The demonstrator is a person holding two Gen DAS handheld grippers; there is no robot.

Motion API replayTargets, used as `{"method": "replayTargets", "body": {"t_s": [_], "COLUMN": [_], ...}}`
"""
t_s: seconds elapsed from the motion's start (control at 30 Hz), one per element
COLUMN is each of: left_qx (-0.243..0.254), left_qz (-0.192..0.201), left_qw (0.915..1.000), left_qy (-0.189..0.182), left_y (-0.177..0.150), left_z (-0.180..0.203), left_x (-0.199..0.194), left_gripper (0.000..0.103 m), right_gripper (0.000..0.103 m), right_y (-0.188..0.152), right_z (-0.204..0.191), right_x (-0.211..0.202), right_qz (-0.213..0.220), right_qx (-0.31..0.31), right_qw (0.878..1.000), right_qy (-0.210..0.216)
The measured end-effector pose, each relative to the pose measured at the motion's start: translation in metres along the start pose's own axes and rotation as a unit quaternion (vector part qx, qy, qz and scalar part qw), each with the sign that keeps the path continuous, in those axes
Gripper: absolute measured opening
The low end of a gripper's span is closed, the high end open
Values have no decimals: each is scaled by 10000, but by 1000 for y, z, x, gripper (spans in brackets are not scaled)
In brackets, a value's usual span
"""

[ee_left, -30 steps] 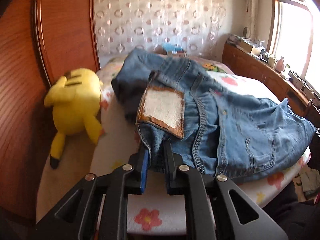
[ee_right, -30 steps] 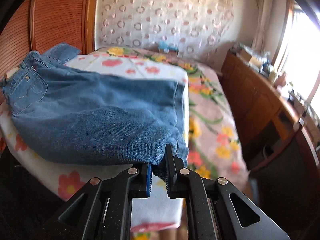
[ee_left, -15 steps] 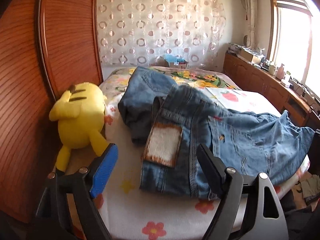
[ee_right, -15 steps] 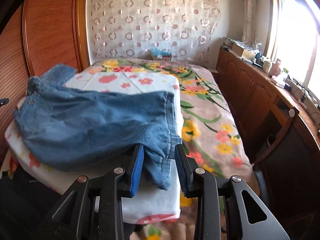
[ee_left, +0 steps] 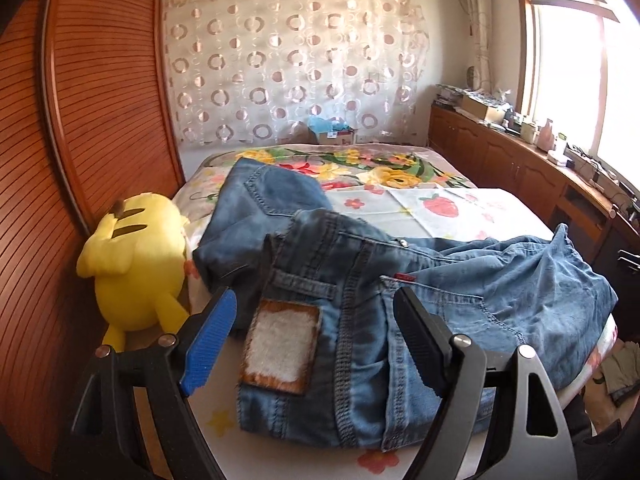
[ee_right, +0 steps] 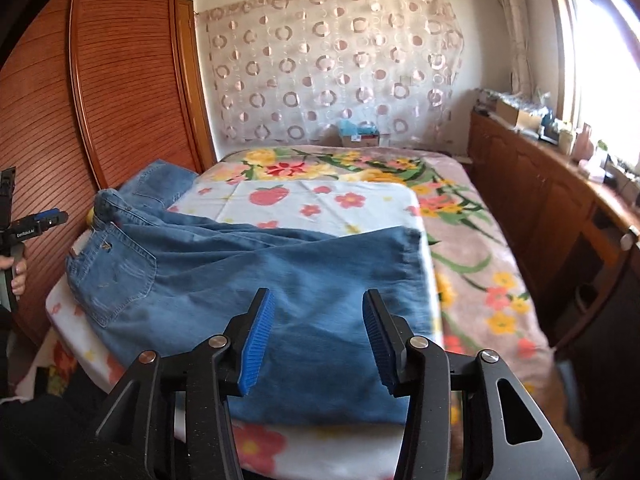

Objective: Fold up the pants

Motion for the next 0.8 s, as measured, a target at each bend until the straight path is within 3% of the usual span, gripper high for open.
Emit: {"method": "replayTargets", "body": {"t_s": [0.3,0.57,0.7,0.8], "left_qx": [104,329,417,352], "left_qz": [-75,-77,-194,-414], "left_qw": [9998,9994,9988,9980], "left_qy": [-126,120,-186,-309], "left_y": [6,26,32,28], "left_z": [15,12,18,17], "left_x": [19,54,75,89], "left_gripper": [82,82,81,64], "right_gripper": [50,52,53,53], "right_y": [8,10,7,6], "right_z": [-1,-8,-5,-2], "right_x": [39,47,50,51], "right_qz": [1,-41,-75,-83], "right_qx": [55,-123,-140,-118], "right_qw": [10000,9999,9999,9999], "right_qy": [64,14,4,-35]}}
Point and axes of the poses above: each gripper's, at about its wrist camera, not at the fingertips, and x roughly the way its jaws point, z to its right, y to its top, the point moved 10 cm from there along x, roughly the way its jaws point, and after that the axes turned 8 degrees about y, right-handed, at the moved point
